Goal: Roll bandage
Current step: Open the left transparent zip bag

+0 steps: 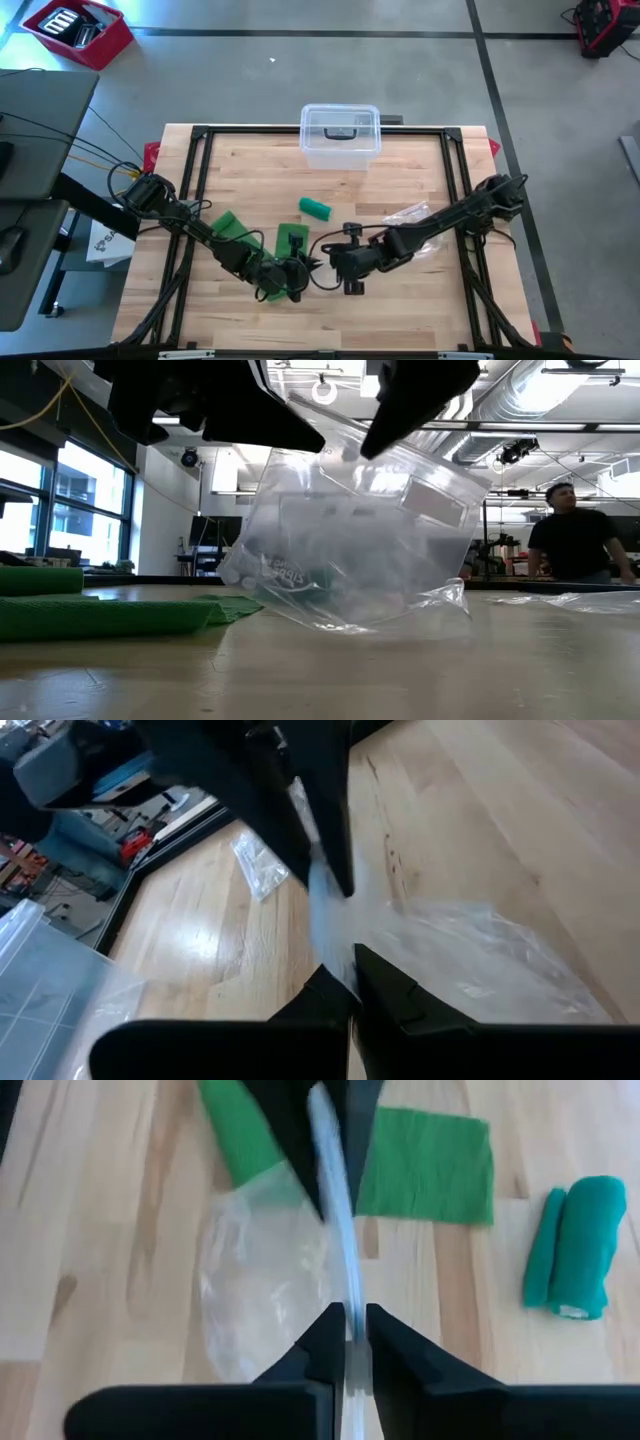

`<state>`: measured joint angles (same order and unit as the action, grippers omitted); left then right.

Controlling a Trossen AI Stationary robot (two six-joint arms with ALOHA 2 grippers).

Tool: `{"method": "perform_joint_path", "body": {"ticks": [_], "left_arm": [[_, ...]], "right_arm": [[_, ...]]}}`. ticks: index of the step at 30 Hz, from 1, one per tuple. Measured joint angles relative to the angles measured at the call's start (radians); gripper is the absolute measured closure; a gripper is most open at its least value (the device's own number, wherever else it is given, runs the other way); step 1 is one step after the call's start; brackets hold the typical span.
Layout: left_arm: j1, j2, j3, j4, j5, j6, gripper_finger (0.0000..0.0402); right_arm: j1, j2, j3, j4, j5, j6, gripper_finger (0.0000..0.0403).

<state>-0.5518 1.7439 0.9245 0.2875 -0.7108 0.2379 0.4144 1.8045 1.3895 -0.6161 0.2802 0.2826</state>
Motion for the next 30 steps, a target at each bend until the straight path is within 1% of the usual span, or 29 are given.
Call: {"method": "perform_joint_path", "body": {"ticks": [6,9,13,19,22,25,30], "left_arm": [[0.001,0.001,0.001,0.007,0.0,0.0,0.0401],[0.002,0.001,0.002,0.013,0.002,0.0,0.0401],[-0.001,0.001,0.001,0.001,0.003,0.001,0.0401],[-0.001,0.001,0.001,0.004,0.001,0.001,0.0401],[-0.002,0.001,0.001,0.004,0.001,0.001,0.0401],[-0.002,0.001,0.001,0.004,0.001,0.001,0.0401],[-0.002,0.001,0.0,0.003,0.001,0.001,0.0401]], "right_arm": [[0.016,-0.018,0.001,-0.068,0.004,0.057,0.0389],[0.025,-0.03,0.001,-0.099,-0.005,0.081,0.0383],[0.032,-0.046,-0.001,-0.185,-0.039,0.134,0.0371],[0.037,-0.055,-0.001,-0.325,-0.051,0.216,0.0371],[0.039,-0.055,-0.001,-0.332,-0.049,0.225,0.0369],[0.039,-0.056,-0.002,-0.302,-0.05,0.209,0.0354],[0.038,-0.071,0.024,-0.237,-0.031,0.15,0.0303]]}}
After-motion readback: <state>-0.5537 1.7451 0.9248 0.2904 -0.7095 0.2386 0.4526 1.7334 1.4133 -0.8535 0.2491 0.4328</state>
